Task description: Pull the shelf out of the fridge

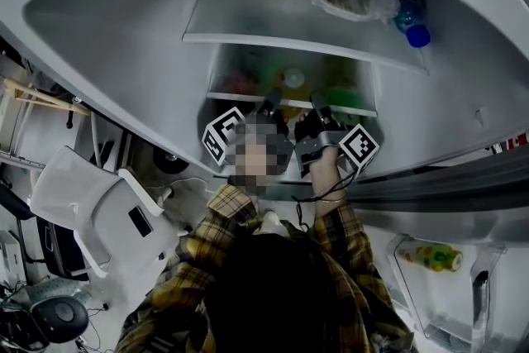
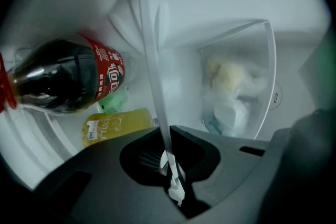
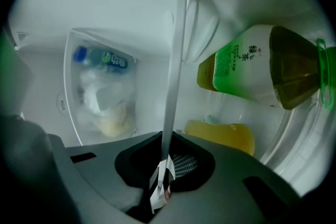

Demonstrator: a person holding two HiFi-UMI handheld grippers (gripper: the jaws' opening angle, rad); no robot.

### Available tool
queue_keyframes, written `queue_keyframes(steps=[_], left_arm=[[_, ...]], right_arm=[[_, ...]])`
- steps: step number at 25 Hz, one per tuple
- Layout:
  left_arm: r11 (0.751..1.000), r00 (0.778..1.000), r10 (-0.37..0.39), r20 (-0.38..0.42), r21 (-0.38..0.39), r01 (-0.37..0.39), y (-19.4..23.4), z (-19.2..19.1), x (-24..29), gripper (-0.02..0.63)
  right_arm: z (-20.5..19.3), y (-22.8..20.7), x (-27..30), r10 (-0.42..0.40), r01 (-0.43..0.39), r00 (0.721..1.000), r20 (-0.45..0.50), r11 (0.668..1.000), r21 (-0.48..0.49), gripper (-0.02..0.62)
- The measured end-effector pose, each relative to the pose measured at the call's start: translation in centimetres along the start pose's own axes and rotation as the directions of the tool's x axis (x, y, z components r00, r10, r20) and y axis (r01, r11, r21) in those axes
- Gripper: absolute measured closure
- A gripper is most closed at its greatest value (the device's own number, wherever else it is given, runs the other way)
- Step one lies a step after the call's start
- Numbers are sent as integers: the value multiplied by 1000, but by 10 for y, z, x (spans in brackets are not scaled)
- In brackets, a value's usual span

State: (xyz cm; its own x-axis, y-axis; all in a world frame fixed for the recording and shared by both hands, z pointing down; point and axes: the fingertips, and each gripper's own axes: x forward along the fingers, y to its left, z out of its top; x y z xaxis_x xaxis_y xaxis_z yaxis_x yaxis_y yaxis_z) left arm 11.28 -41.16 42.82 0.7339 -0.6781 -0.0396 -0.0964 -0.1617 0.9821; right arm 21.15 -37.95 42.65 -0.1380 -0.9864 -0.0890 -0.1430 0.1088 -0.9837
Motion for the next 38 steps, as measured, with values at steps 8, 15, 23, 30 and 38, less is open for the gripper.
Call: queue_keyframes(steps=[8,15,23,30,38], left_arm=[[1000,1000,-20,5,-8,20,-6,0,-2,577],[996,996,-84,-3,38,84,-12,-3,-8,569],[997,998,-67,-6,33,67,-3,-11,-21,572],[998,999,-48,17,35,47,2,-6,-14,572],[1000,999,-8,37,10,8,20,6,11,574]], right_arm=[[1,4,-2,18,-18,1000,5,1000,14,558],[-4,13,-7,94,-94,996,-2,996,-6,551],[-11,3,-21,60,-60,998,-7,998,-27,552],[-9,-3,-10,48,-48,998,-31,999,-23,552],[2,-22,19,19,-20,998,-63,1000,-5,554]])
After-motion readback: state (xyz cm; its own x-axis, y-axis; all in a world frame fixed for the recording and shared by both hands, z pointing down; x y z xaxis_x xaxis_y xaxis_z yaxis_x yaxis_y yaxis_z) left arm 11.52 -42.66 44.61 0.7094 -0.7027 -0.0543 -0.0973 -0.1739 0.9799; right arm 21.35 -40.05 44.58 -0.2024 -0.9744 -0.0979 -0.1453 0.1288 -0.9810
